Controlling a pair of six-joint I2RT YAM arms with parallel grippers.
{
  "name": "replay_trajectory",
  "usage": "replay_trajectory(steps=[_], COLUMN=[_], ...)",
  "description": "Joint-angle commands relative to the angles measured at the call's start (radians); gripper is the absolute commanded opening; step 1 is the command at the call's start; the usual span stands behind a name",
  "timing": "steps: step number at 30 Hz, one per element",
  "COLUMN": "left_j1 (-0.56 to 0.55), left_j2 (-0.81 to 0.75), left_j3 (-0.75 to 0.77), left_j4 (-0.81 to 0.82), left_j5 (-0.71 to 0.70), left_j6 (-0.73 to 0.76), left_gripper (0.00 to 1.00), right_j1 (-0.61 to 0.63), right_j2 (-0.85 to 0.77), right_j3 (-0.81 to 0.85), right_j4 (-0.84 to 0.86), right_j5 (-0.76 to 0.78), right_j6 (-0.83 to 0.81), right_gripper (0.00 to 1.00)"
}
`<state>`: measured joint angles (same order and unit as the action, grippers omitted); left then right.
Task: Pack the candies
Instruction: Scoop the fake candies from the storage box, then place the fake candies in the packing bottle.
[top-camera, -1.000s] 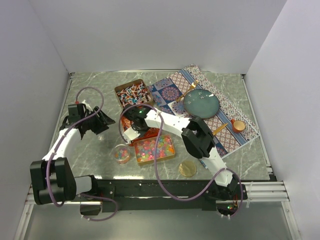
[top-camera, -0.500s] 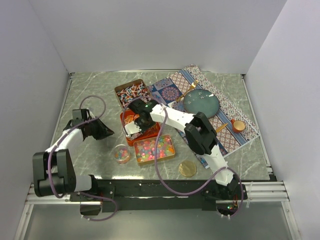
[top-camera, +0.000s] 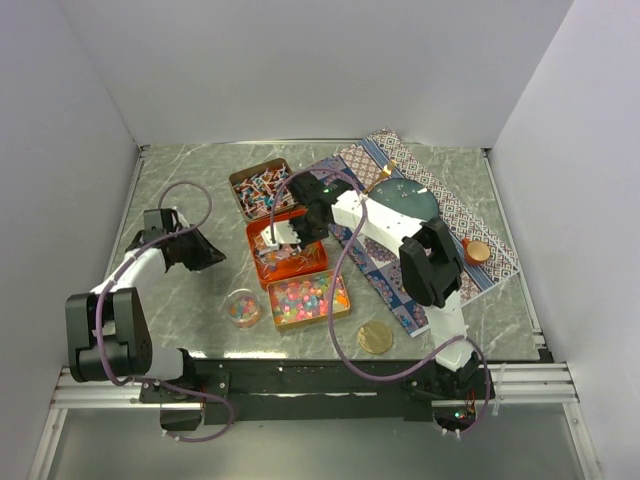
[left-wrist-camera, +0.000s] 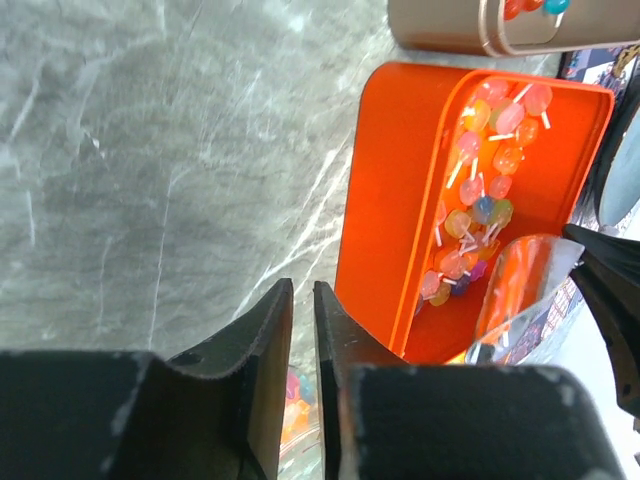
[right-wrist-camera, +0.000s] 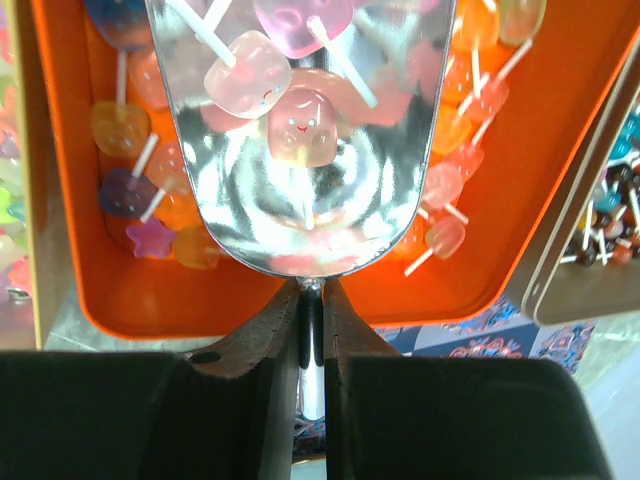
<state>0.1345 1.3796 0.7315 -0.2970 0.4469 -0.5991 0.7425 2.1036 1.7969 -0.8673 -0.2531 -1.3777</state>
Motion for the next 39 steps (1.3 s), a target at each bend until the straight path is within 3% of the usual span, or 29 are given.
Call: replay_trajectory(steps=[1,3,4,7,10,14,24,39], left_j1=[0.007,0.007,0.010,0.014,0.020,0.027,0.053,0.088], left_j2=[-0.001,-0.001,0.002,0.024,0.050,0.068,0.085,0.004], left_j3=[0.055,0.066,0.083,0.132,0.179,0.223,0.275,0.250], left_j4=[0.012,0.012,0.009,-0.010,-0.031,-0.042,-0.047,-0.001], left_j5=[0.001,0.001,-0.004,-0.014,-0.027,-0.046,-0.025,-0.007], left_j6=[0.035,0.048,0.053,0.081,0.110,0.107,0.099,0.061], left_gripper=[0.24,0.32,0.45,0.63,0.72,0.77,0.76,0.77], right_j1=[-0.002,0.003,0.009,0.026,0.064,0.130,0.284,0.446], right_j2=[-0.068,-0.083,-0.088,-0.105,-0.114,-0.123,-0.039,0.036], right_j3=[0.031,0.039,0.053,0.085,0.113,0.125,0.263,0.237], right_j4=[-0.036,-0.047,-0.068,-0.110,-0.144,-0.165,-0.268,-0.266], right_j5=[0.027,0.073,0.096,0.166,0.221,0.294,0.419,0.666], right_j6=[0.008,0.003,-0.007,-0.011,0.000,0.015,0.083,0.066], right_gripper=[0.00,0.00,0.00,0.00,0.00,0.00,0.00,0.00])
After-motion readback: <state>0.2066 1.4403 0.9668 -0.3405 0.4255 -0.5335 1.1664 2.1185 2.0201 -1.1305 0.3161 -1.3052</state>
